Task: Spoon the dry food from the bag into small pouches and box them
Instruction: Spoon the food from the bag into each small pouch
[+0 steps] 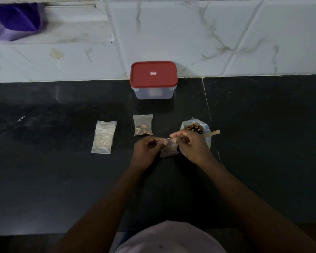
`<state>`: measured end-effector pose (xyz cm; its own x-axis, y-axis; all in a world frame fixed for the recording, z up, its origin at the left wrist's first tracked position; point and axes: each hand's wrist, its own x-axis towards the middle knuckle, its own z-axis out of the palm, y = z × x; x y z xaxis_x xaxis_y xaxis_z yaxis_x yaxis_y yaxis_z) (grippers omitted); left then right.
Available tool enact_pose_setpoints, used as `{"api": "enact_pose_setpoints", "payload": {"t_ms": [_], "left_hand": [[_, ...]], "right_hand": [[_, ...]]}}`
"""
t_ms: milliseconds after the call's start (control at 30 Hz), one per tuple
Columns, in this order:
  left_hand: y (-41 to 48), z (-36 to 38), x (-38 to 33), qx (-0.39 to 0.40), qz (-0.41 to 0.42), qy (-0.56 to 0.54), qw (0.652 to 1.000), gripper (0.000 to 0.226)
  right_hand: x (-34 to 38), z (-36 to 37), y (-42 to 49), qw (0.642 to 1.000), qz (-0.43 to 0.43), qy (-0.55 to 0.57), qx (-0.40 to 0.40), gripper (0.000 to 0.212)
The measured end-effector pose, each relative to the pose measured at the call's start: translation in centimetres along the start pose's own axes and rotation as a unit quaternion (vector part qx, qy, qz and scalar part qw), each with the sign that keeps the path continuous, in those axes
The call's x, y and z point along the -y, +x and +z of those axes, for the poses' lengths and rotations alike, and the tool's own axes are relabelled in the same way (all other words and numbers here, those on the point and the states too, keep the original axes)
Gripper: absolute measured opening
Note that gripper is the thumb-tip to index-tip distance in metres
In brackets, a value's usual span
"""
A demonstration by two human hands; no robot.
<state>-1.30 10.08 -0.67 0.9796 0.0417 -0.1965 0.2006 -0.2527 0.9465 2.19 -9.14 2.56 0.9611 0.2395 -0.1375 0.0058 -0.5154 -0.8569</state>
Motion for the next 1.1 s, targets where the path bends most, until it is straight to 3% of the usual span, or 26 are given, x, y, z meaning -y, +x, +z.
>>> {"api": "enact_pose_setpoints", "payload": {"t_ms": [167,600,833,1100], "left_hand": [[0.2,-0.3,0.1,-0.013,0.01,0.012,1.0,0.003],[0.3,-2.7,0.3,0.027,0.077,0.056,0.995,0.004],[-0.4,-4.5,0.2,0.005,0.033,-0.011,0.999,0.012],[0.0,-6.8,0.6,-0.008,0.011,-0.018,1.0,0.003]], "right_hand": [[-0.2,0.1,-0.2,1.0,-0.005,0.001,0.004,0.021],[1.0,1.8,0.1,1.0,-0.023,0.015,0.015,0.027],[2.1,3.1,1.0,0.998,-0.011,-0.021,0.055,0.015],[2.4,4.2,2.2,0.999,0.01,0.049,0.0,0.031]]}}
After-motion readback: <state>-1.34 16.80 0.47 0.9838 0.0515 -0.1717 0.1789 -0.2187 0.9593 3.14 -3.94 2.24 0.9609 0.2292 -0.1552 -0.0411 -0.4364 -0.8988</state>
